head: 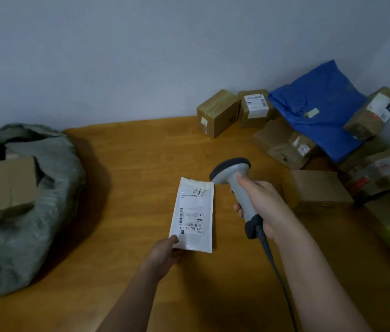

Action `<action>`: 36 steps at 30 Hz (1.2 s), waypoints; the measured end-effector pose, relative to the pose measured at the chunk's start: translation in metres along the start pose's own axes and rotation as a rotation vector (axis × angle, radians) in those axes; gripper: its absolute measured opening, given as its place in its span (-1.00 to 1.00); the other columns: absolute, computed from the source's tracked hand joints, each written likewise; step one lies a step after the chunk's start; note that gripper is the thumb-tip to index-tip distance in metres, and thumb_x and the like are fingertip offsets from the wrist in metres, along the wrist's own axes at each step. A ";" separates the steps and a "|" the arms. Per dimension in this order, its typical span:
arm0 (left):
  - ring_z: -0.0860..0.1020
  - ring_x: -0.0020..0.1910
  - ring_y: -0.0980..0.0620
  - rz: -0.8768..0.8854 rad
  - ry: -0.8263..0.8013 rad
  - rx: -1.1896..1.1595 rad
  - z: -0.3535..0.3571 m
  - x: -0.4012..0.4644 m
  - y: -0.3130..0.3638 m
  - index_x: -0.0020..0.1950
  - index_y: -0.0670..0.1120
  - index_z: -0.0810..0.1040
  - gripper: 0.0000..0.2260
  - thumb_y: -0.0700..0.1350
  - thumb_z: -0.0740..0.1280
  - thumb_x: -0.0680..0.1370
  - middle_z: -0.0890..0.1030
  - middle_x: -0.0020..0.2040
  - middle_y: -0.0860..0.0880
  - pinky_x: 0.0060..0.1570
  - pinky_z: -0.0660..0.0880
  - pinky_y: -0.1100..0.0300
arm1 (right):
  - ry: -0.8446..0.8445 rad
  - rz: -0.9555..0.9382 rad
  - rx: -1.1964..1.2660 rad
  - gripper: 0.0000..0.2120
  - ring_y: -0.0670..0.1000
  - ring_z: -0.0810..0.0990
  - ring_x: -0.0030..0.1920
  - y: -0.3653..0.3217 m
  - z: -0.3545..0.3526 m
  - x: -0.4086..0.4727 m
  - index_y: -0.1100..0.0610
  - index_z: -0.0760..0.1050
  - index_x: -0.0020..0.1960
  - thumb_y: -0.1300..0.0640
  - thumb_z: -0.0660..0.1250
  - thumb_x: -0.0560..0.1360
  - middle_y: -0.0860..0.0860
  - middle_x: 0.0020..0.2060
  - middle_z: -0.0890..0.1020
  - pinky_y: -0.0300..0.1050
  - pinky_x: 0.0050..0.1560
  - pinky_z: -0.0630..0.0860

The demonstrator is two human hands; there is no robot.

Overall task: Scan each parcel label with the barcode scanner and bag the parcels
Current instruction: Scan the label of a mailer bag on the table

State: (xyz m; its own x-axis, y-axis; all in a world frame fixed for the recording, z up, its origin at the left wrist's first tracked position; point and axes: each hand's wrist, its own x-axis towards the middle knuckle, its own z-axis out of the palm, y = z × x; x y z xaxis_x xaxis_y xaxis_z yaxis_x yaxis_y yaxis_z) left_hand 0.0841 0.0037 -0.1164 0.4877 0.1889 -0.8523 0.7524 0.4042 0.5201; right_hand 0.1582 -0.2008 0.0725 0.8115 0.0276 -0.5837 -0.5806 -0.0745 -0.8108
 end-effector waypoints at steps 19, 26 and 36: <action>0.48 0.20 -0.22 0.514 0.430 0.477 -0.058 0.002 0.041 0.48 -0.10 0.29 -0.35 -0.18 0.49 0.45 0.26 0.40 -0.23 0.14 0.48 -0.02 | 0.003 0.024 -0.015 -0.62 -0.03 0.52 -0.42 0.029 0.031 -0.036 0.28 0.48 0.23 -0.04 0.24 0.63 0.12 -0.14 0.53 -0.21 -0.49 0.43; 0.52 0.15 -0.14 0.033 0.393 0.414 -0.046 0.017 -0.016 0.30 -0.17 0.46 0.03 0.44 0.53 0.03 0.51 0.23 -0.13 0.01 0.55 0.02 | -0.045 0.047 -0.093 -0.63 -0.06 0.52 -0.48 0.032 0.043 -0.035 0.28 0.51 0.19 -0.03 0.23 0.64 0.13 -0.16 0.54 -0.22 -0.50 0.45; 0.26 0.37 -0.16 0.069 0.471 0.716 0.001 0.008 -0.024 0.35 -0.16 0.34 -0.16 0.22 0.57 0.24 0.34 0.33 -0.15 0.30 0.29 -0.01 | -0.246 -0.069 -0.440 -0.74 -0.09 0.52 -0.42 0.012 0.060 -0.052 0.12 0.51 0.04 -0.06 0.20 0.64 0.06 -0.30 0.52 -0.22 -0.37 0.46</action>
State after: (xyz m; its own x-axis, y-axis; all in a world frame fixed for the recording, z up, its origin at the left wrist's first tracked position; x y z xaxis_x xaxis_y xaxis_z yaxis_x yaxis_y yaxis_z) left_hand 0.0701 -0.0055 -0.1359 0.4275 0.6083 -0.6687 0.9031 -0.2537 0.3465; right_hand 0.1050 -0.1438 0.0903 0.7767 0.2768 -0.5659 -0.4011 -0.4754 -0.7830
